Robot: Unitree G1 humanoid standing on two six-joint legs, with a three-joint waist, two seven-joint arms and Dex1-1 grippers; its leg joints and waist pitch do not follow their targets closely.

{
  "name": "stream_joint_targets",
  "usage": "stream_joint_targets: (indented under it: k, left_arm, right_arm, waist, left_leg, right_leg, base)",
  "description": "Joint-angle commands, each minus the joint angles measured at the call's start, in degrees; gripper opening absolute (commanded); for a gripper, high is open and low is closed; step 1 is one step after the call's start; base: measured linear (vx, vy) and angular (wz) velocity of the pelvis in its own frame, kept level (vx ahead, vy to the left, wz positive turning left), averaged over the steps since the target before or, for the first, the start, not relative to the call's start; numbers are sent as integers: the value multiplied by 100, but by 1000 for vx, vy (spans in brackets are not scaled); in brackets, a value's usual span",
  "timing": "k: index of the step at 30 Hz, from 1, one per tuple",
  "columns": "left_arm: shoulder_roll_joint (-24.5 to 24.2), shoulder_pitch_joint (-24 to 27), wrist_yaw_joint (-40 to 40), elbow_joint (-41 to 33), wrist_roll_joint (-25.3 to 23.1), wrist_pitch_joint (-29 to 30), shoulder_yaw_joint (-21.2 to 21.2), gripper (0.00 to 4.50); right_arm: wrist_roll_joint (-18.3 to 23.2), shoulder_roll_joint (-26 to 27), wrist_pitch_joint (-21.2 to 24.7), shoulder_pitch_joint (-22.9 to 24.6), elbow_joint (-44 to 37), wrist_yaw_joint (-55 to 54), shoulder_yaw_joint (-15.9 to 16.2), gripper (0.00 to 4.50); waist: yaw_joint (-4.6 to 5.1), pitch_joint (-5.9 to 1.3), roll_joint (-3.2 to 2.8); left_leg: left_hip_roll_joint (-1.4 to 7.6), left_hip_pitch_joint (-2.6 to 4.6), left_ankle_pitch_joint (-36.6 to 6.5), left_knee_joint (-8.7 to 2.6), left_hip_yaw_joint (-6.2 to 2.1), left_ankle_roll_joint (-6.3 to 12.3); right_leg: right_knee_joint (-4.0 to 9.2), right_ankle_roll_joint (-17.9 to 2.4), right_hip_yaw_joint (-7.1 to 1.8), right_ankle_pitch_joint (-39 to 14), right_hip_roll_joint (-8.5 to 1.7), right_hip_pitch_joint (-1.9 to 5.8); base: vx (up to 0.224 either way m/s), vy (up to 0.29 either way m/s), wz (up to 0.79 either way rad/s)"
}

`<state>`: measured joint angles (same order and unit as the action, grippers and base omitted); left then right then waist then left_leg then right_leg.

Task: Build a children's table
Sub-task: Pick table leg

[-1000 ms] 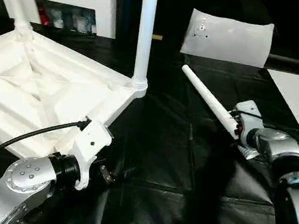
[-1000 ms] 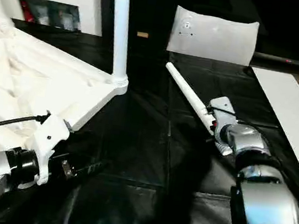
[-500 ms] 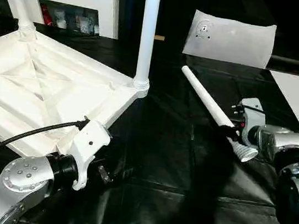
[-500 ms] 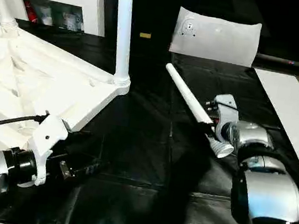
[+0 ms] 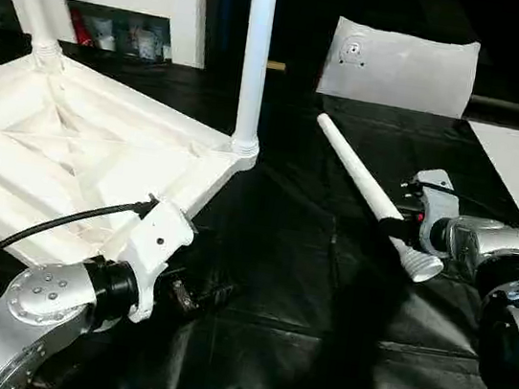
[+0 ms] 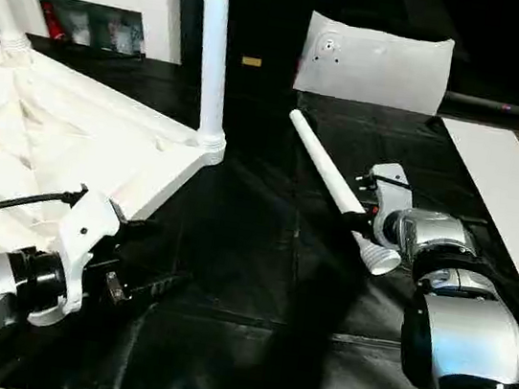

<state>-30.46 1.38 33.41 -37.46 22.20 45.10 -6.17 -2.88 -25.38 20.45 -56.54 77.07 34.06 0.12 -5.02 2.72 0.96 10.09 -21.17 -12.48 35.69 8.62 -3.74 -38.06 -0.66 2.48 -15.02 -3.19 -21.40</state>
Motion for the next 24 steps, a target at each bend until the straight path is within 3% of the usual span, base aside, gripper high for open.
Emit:
stream_joint_targets:
  k: [1,5,8,9,12,14,15,16,17,18,19,20,21,22,23,24]
  left_arm:
    - [-13,-106,8,44,-31,-46,-63,450]
    - [93,-187,-98,143,-115,-203,-55,450]
    - [178,-246,-208,252,-235,-352,-81,450]
    - [219,-293,-254,330,-286,-397,-101,450]
    - [243,-327,-285,385,-315,-426,-116,450]
    - [420,-588,-442,706,-443,-585,-166,450]
    - [420,-588,-442,706,-443,-585,-166,450]
    - [505,-716,-489,849,-483,-667,-179,450]
    - [592,-848,-518,985,-483,-717,-165,450]
    - [592,-848,-518,985,-483,-717,-165,450]
    - [592,-848,-518,985,-483,-717,-165,450]
    - [829,-1216,-602,1324,-372,-611,-68,450]
    - [829,-1216,-602,1324,-372,-611,-68,450]
    - [1077,-1520,-664,1571,-179,-522,76,450]
    - [1237,-1674,-706,1705,-43,-489,179,450]
    - [1237,-1674,-706,1705,-43,-489,179,450]
  right_arm:
    - [5,-35,-34,-60,9,62,-100,182]
    - [289,-105,-201,-136,-71,-27,-431,182]
    - [539,-134,-353,-173,-179,-40,-676,182]
    - [679,-132,-396,-182,-250,-51,-807,182]
    - [770,-130,-422,-187,-297,-60,-894,182]
    - [1085,-23,-654,25,-814,-162,-1230,181]
    - [1085,-23,-654,25,-814,-162,-1230,181]
    - [1251,59,-751,194,-1153,-322,-1419,181]
    - [1431,206,-871,480,-1681,-449,-1591,181]
    - [1431,206,-871,480,-1681,-449,-1591,181]
    - [1431,206,-871,480,-1681,-449,-1591,181]
    - [1760,705,-835,1342,-3207,-759,-1780,181]
    - [1760,705,-835,1342,-3207,-759,-1780,181]
    - [2112,1056,-470,1913,-4304,-741,-1867,181]
    - [2357,1214,-329,2175,-4829,-592,-1887,181]
    - [2357,1214,-329,2175,-4829,-592,-1887,181]
  waist:
    - [1,-320,-80]
    - [6,-330,-65]
    - [11,-341,-61]
    - [16,-352,-88]
    - [15,-367,-72]
    - [7,-368,-139]
    - [15,-392,-102]
    - [8,-398,-116]
    - [-13,-392,-210]
    - [-8,-387,-158]
    - [7,-399,-144]
    - [-34,-399,-458]
    - [-47,-372,-321]
    - [9,-386,-269]
    - [-39,-387,-286]
    - [-16,-387,-288]
  left_leg:
    - [245,18,-294,-362,-9,184]
    - [252,16,-243,-357,-7,204]
    - [241,1,-53,-335,2,318]
    - [239,9,20,-330,5,358]
    - [227,-5,146,-306,10,455]
    - [228,-3,167,-296,7,485]
    - [241,-7,229,-285,5,515]
    - [233,-13,286,-278,0,539]
    - [236,-14,344,-266,-9,554]
    - [240,-20,340,-269,7,559]
    - [230,-22,312,-276,-1,553]
    - [215,-16,268,-250,-46,480]
    - [270,48,83,-273,-4,434]
    - [255,-11,74,-307,-56,394]
    - [217,18,67,-307,-15,416]
    - [232,-7,-53,-338,-43,408]
  right_leg:
    - [397,-1795,-234,631,-401,261]
    - [390,-1803,-241,684,-412,275]
    - [379,-1800,-244,856,-406,278]
    - [371,-1809,-239,970,-392,271]
    - [351,-1842,-237,1163,-379,269]
    - [346,-1824,-240,1222,-373,261]
    - [327,-1836,-237,1355,-383,267]
    - [319,-1844,-228,1405,-378,269]
    - [307,-1826,-232,1456,-385,241]
    - [324,-1763,-242,1503,-382,254]
    - [325,-1784,-221,1455,-371,264]
    - [290,-1779,-209,1391,-392,229]
    - [374,-1599,-247,1406,-383,193]
    - [337,-1624,-222,1415,-376,271]
    - [391,-1519,-230,1388,-356,252]
    - [381,-1557,-230,1242,-386,285]
  base:
    - [0,0,0]
    - [0,0,0]
    - [0,0,0]
    - [0,0,0]
    - [0,0,0]
    - [0,0,0]
    - [0,0,0]
    - [0,0,0]
    - [0,0,0]
    - [0,0,0]
    - [0,0,0]
    - [0,0,0]
    - [0,0,0]
    - [0,0,0]
    - [0,0,0]
    - [0,0,0]
